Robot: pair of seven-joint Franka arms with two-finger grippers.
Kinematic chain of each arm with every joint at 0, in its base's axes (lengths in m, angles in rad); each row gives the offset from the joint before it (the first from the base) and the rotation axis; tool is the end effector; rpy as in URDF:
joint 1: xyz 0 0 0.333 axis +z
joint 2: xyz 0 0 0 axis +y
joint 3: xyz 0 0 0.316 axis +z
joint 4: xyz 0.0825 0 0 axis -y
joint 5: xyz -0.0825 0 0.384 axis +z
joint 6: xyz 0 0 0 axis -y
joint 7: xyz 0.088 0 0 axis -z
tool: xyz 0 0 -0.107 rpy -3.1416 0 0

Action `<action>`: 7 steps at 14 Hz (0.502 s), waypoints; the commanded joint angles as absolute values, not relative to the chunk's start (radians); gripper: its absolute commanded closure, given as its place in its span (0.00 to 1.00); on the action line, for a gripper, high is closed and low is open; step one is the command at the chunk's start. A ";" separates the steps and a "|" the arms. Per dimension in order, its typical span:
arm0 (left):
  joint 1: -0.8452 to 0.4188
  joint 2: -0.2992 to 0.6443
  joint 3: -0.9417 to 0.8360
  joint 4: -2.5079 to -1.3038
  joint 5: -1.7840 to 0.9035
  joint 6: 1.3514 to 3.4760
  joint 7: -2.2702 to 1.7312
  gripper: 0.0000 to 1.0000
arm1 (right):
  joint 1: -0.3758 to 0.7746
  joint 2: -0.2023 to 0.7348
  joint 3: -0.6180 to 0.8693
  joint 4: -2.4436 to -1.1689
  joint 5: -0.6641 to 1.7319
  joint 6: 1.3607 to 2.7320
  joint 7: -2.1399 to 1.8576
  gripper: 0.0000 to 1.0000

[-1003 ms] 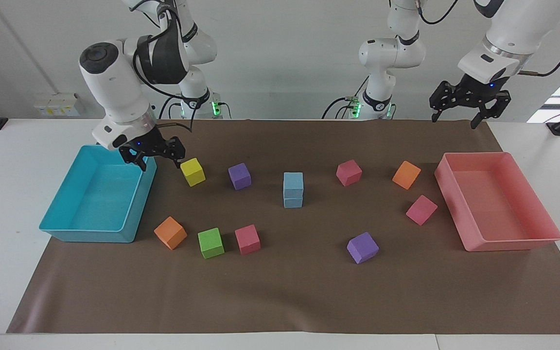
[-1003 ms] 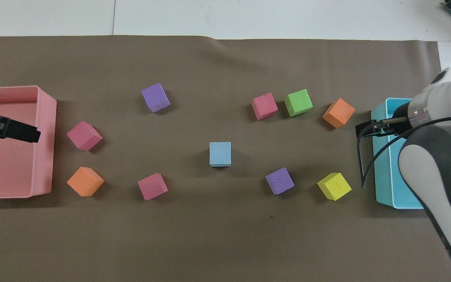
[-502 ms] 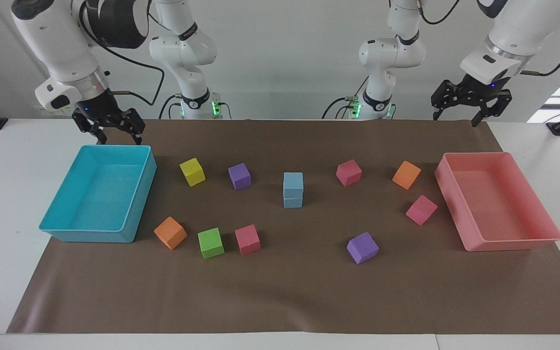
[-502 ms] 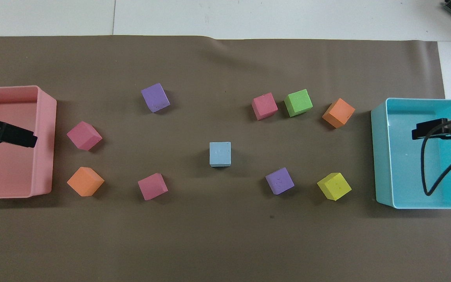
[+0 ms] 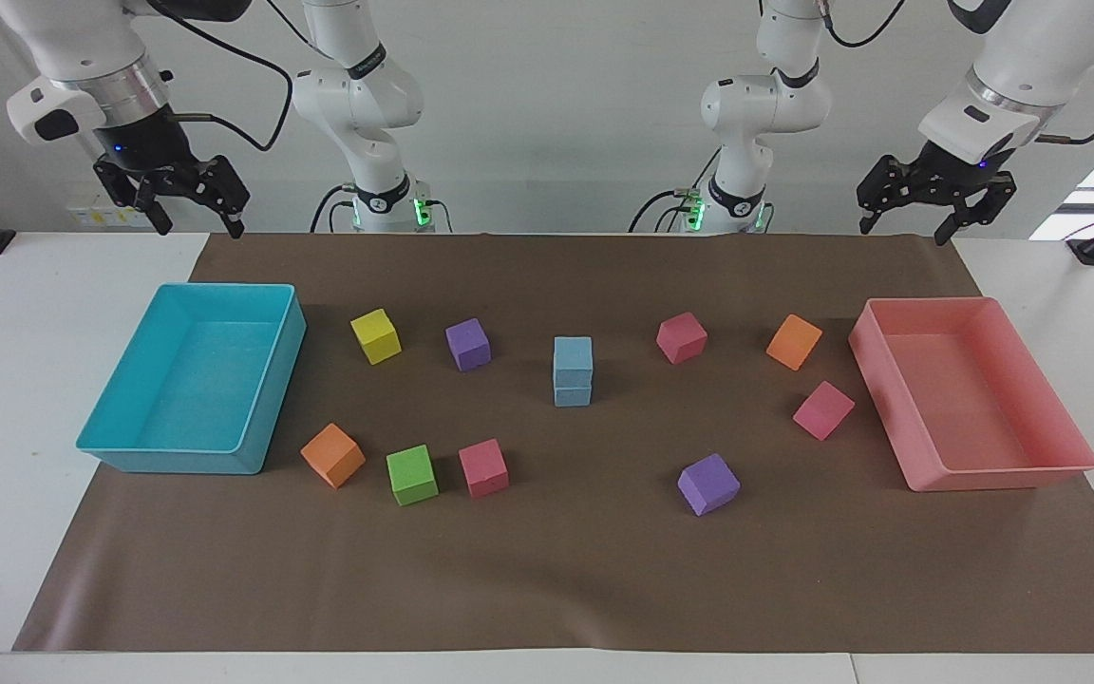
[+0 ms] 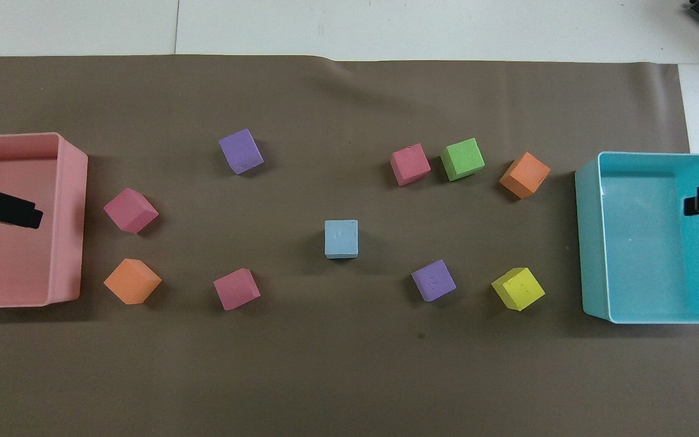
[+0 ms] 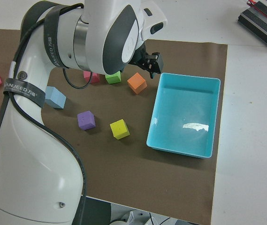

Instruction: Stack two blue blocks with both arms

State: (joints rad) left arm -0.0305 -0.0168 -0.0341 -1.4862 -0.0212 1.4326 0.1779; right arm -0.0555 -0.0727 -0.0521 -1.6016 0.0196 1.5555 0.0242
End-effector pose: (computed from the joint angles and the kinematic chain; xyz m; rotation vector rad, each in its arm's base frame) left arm 0.5336 -0.0372 0.6611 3.0952 -0.3811 -0.0555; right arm 0.5274 -0.0560 0.6480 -3.1124 0.2044 -0.0428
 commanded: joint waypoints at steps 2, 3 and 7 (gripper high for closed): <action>-0.012 -0.023 -0.044 -1.476 -0.029 1.402 0.184 0.00 | -0.051 -0.117 -0.037 -1.704 0.014 1.588 0.077 0.00; -0.012 -0.025 -0.044 -1.477 -0.029 1.402 0.184 0.00 | -0.060 -0.114 -0.038 -1.697 0.014 1.585 0.069 0.00; -0.012 -0.023 -0.044 -1.476 -0.029 1.402 0.184 0.00 | -0.049 -0.062 -0.034 -1.565 -0.001 1.447 0.037 0.00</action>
